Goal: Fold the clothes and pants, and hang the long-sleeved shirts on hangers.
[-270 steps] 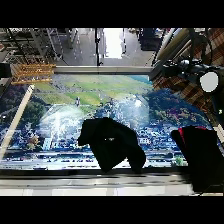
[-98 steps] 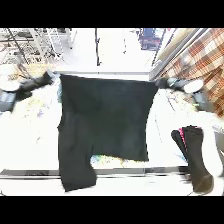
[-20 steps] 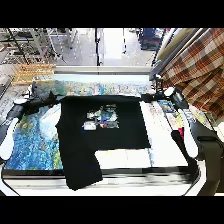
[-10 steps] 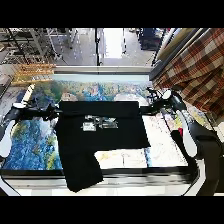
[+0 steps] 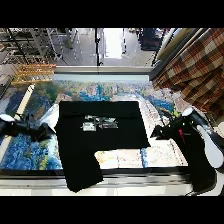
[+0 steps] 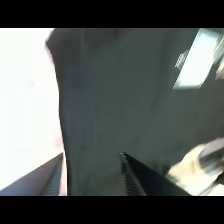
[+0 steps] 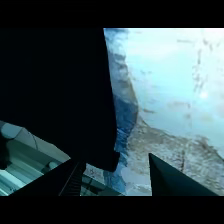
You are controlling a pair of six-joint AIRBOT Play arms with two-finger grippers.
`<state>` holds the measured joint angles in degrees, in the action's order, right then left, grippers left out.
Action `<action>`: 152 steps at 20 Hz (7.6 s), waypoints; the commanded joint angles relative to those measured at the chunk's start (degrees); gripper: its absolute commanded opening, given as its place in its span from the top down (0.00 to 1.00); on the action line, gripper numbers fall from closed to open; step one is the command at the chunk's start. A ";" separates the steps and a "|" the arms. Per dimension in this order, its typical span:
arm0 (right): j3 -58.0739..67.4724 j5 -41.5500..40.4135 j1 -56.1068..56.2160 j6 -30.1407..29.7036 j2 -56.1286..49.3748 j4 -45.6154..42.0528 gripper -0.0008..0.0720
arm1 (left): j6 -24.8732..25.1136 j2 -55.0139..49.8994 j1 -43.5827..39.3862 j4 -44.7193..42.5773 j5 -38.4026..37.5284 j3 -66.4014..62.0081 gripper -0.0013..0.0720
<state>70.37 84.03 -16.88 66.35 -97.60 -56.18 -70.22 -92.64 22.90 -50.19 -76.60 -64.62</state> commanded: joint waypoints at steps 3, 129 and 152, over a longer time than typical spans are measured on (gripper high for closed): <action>-13.18 -6.34 -1.62 -9.03 3.23 7.04 0.38 | 6.25 13.99 -0.33 -1.62 7.04 22.03 0.38; 22.67 -5.75 -17.99 22.08 19.54 14.19 0.96 | 3.45 12.76 -36.63 5.01 -20.96 -31.85 0.97; 16.52 -9.31 -52.72 23.93 34.38 -9.46 0.02 | -2.75 13.68 -29.75 -28.41 -19.89 -31.67 0.97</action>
<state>75.07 81.89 -72.53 90.61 -63.13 -77.67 -65.78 -80.64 -10.17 -61.95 -97.10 -96.25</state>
